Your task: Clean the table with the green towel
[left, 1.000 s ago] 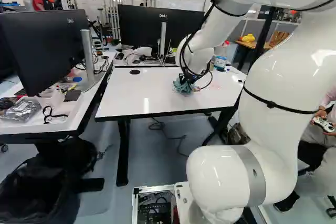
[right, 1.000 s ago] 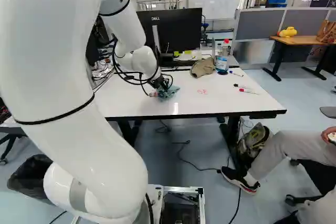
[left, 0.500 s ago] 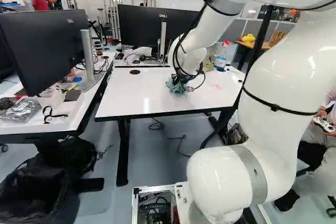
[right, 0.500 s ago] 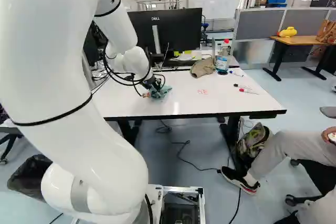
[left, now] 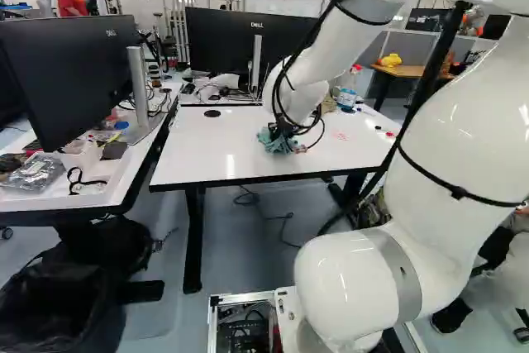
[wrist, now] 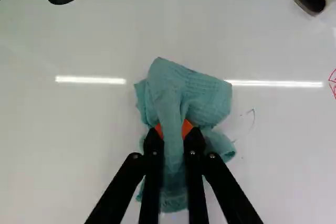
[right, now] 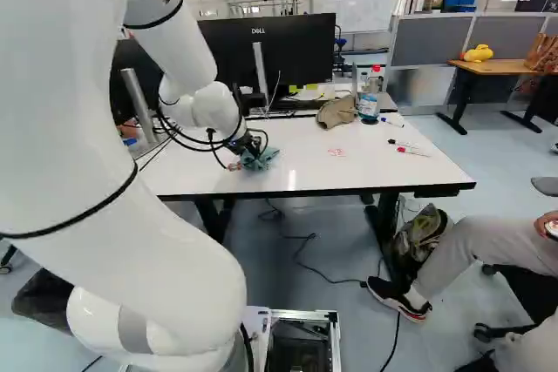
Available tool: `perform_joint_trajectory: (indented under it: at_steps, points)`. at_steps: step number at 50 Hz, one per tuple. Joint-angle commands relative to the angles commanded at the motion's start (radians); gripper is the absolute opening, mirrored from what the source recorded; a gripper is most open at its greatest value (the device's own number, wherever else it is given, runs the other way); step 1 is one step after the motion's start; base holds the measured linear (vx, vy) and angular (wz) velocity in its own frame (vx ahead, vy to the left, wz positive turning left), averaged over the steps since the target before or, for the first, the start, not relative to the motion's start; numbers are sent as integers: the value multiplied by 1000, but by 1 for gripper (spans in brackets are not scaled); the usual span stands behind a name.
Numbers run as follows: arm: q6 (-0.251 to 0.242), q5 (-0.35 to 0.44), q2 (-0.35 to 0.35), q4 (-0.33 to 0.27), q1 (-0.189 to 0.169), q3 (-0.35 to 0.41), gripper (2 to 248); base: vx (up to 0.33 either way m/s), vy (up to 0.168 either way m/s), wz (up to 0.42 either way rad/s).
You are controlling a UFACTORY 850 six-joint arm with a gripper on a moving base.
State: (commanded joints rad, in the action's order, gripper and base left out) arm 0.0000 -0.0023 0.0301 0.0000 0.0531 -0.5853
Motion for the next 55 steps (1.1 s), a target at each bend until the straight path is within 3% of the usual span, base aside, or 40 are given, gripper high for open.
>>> perform_joint_trajectory:
  at_steps: [16,55]
  points:
    - [0,0,45,0,-43,45,50,0,0,0]
    - [0,0,27,0,-201,27,50,0,0,0]
